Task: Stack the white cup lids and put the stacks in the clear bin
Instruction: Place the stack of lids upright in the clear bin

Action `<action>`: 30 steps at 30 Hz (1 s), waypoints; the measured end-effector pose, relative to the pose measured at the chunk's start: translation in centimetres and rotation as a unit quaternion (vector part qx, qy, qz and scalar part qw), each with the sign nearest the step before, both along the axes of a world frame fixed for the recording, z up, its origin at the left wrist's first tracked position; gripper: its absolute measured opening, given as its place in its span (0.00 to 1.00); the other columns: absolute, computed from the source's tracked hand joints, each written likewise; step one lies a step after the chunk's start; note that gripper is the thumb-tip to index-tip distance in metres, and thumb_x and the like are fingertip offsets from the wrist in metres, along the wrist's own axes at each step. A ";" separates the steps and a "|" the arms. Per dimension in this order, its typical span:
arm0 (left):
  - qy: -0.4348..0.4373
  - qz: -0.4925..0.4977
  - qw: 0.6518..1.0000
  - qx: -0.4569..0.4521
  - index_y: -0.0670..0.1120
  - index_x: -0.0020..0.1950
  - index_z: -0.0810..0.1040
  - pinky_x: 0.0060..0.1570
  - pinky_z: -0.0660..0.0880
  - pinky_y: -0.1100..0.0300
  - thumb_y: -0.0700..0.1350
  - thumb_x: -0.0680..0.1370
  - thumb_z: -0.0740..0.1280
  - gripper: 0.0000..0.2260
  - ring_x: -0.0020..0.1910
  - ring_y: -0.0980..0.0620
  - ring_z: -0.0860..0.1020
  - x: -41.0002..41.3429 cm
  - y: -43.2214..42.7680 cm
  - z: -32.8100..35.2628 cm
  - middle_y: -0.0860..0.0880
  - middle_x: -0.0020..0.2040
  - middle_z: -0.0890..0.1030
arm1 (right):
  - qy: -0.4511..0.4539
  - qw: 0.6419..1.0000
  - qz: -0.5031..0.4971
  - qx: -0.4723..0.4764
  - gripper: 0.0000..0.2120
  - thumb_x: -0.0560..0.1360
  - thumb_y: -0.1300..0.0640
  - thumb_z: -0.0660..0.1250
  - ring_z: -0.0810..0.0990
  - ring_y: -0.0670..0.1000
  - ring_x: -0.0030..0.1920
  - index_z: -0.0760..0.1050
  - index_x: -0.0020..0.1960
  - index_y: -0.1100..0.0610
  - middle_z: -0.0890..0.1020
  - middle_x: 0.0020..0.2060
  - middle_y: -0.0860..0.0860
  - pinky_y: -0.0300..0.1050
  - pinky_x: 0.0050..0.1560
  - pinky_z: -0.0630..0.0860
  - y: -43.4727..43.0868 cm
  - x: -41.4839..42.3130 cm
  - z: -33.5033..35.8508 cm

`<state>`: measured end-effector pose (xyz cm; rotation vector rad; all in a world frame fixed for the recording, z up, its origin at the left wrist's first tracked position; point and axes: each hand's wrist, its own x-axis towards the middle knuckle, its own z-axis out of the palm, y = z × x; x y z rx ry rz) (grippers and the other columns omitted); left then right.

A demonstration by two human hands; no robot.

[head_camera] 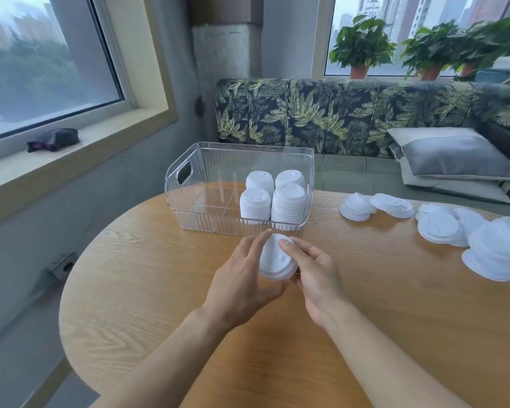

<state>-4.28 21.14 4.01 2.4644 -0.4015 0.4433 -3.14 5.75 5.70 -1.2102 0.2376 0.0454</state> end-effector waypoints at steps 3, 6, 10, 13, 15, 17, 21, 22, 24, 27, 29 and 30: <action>0.020 -0.013 1.000 -0.006 0.59 0.81 0.57 0.56 0.77 0.55 0.65 0.73 0.72 0.41 0.67 0.58 0.73 1.1 0.5 0.2 0.61 0.73 0.67 | 0.006 1.000 0.002 0.019 0.19 0.70 0.51 0.80 0.85 0.53 0.47 0.84 0.58 0.57 0.88 0.50 0.55 0.48 0.47 0.81 0.6 0.8 -0.1; 0.037 -0.028 0.998 -0.037 0.57 0.81 0.61 0.60 0.77 0.55 0.61 0.71 0.75 0.41 0.65 0.56 0.74 2.5 1.0 0.5 0.57 0.71 0.68 | -0.017 0.999 0.006 0.051 0.19 0.70 0.47 0.78 0.81 0.51 0.43 0.85 0.57 0.57 0.86 0.46 0.53 0.41 0.38 0.75 0.8 1.4 -0.5; 0.024 -0.001 0.998 -0.063 0.54 0.80 0.63 0.59 0.73 0.61 0.64 0.68 0.74 0.43 0.62 0.55 0.74 5.9 1.9 1.9 0.55 0.68 0.70 | -0.018 0.997 -0.004 0.071 0.16 0.80 0.46 0.70 0.88 0.54 0.47 0.84 0.57 0.57 0.88 0.47 0.58 0.43 0.43 0.83 0.3 2.0 -1.5; 0.004 0.046 0.996 -0.082 0.54 0.76 0.65 0.59 0.76 0.51 0.59 0.69 0.78 0.39 0.60 0.52 0.75 9.6 2.5 3.6 0.53 0.67 0.73 | -0.026 0.999 -0.037 -0.018 0.17 0.80 0.44 0.68 0.86 0.55 0.40 0.83 0.55 0.58 0.88 0.42 0.58 0.45 0.39 0.81 -0.7 2.4 -3.0; -0.004 0.064 0.995 -0.076 0.53 0.70 0.65 0.54 0.78 0.46 0.55 0.70 0.79 0.35 0.56 0.48 0.77 12.2 2.7 4.6 0.51 0.63 0.76 | -0.048 0.996 -0.046 -0.059 0.20 0.77 0.41 0.69 0.84 0.53 0.36 0.83 0.53 0.59 0.87 0.39 0.56 0.43 0.35 0.79 -1.5 2.5 -3.7; 0.001 0.085 0.995 -0.058 0.50 0.68 0.65 0.49 0.77 0.47 0.52 0.70 0.79 0.33 0.52 0.45 0.77 15.0 2.8 5.2 0.49 0.61 0.76 | -0.066 0.994 -0.048 -0.075 0.22 0.75 0.39 0.71 0.82 0.53 0.34 0.83 0.51 0.59 0.85 0.36 0.56 0.41 0.33 0.77 -2.3 2.6 -4.1; 0.025 0.113 0.992 -0.045 0.48 0.68 0.66 0.46 0.69 0.54 0.50 0.72 0.77 0.30 0.51 0.47 0.74 20.2 2.6 5.8 0.48 0.62 0.73 | -0.085 0.993 -0.054 -0.062 0.22 0.70 0.37 0.72 0.81 0.53 0.32 0.84 0.45 0.57 0.83 0.33 0.57 0.41 0.31 0.76 -3.1 2.7 -4.7; 0.034 0.119 0.991 -0.046 0.49 0.68 0.67 0.44 0.69 0.55 0.50 0.72 0.76 0.29 0.49 0.47 0.74 21.3 2.4 5.9 0.48 0.63 0.72 | -0.088 0.993 -0.053 -0.057 0.23 0.69 0.37 0.72 0.80 0.53 0.32 0.84 0.44 0.57 0.83 0.33 0.57 0.41 0.30 0.75 -3.1 2.7 -4.8; 0.047 0.122 0.990 -0.045 0.49 0.68 0.67 0.39 0.69 0.56 0.50 0.72 0.76 0.29 0.44 0.50 0.74 23.2 2.0 5.8 0.48 0.62 0.71 | -0.095 0.993 -0.050 -0.050 0.21 0.70 0.39 0.73 0.80 0.54 0.31 0.84 0.45 0.58 0.83 0.32 0.58 0.41 0.30 0.75 -3.2 2.8 -4.9; 0.053 0.120 0.991 -0.029 0.48 0.69 0.68 0.45 0.69 0.54 0.48 0.72 0.77 0.29 0.50 0.47 0.72 25.6 1.2 5.4 0.49 0.63 0.72 | -0.094 0.993 -0.053 -0.042 0.18 0.76 0.46 0.74 0.80 0.55 0.31 0.83 0.48 0.63 0.83 0.32 0.59 0.42 0.30 0.76 -3.6 3.7 -5.0; 0.064 0.118 0.991 -0.030 0.48 0.68 0.67 0.47 0.68 0.52 0.48 0.72 0.77 0.29 0.53 0.46 0.71 26.7 0.8 4.9 0.50 0.61 0.72 | -0.090 0.994 -0.053 -0.045 0.10 0.77 0.56 0.71 0.80 0.54 0.30 0.83 0.49 0.64 0.83 0.32 0.59 0.42 0.30 0.76 -3.7 4.3 -5.1; 0.073 0.116 0.990 -0.033 0.48 0.67 0.66 0.47 0.68 0.52 0.48 0.72 0.77 0.29 0.53 0.46 0.72 27.1 0.6 4.6 0.50 0.60 0.72 | -0.088 0.994 -0.052 -0.048 0.05 0.79 0.62 0.70 0.80 0.54 0.30 0.82 0.49 0.64 0.83 0.32 0.60 0.42 0.30 0.76 -3.7 4.6 -5.2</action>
